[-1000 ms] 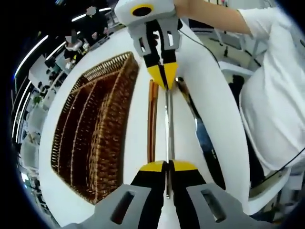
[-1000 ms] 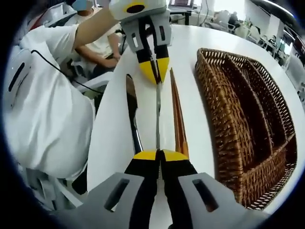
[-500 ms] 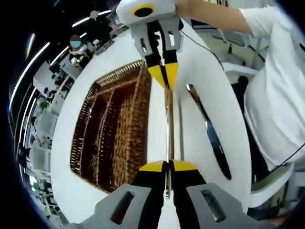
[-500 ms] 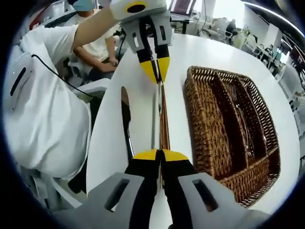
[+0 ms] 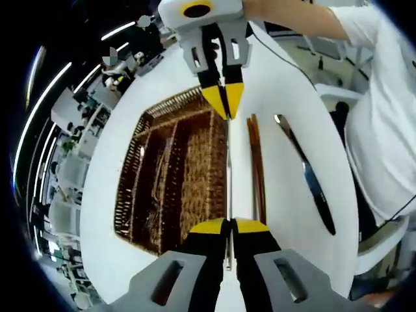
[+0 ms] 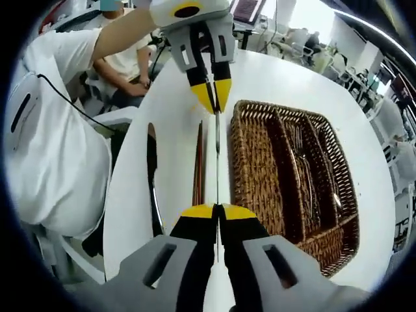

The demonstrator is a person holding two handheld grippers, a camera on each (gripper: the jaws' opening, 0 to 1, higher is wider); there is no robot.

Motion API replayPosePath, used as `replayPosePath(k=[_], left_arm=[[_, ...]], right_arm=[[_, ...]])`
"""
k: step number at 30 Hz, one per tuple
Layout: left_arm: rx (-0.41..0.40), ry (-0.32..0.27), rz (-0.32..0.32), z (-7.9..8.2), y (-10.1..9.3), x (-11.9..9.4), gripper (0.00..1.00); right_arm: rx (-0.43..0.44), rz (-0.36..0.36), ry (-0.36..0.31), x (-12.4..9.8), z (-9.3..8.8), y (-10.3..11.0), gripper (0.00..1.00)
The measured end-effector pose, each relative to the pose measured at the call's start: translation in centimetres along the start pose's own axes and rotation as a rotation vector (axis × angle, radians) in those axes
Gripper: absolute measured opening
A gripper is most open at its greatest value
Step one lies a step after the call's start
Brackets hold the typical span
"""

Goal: Arrange the knives, forks, and spoons in their matching storage slots by inserting each utensil handle-first until every utensil is classified and aligned in the correct compartment

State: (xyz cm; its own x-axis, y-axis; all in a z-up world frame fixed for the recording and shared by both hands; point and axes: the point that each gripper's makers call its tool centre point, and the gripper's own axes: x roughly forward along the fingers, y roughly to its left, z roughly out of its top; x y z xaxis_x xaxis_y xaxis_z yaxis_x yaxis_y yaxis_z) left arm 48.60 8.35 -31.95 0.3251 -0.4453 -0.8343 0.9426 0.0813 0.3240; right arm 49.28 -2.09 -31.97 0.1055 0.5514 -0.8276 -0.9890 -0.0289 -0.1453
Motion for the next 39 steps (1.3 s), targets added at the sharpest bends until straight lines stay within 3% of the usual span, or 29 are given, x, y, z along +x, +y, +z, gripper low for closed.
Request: replayPosePath(k=[12,24,39], left_arm=[[-0.001,0.028,0.035,-0.9,4.1,2.2,0.02],[-0.021,0.050,0.055,-2.1,5.6,4.9,0.03],[-0.043,0.067,0.103,-3.6,6.8,7.5,0.03]], right_arm=[[-0.011,-0.041,0.022,1.1,-1.1,-3.8,0.01],[-0.001,-0.044,0.033,3.1,-2.4,-6.4,0.02],[0.002,-0.065,0.053,5.7,-3.8,-7.4,0.02]])
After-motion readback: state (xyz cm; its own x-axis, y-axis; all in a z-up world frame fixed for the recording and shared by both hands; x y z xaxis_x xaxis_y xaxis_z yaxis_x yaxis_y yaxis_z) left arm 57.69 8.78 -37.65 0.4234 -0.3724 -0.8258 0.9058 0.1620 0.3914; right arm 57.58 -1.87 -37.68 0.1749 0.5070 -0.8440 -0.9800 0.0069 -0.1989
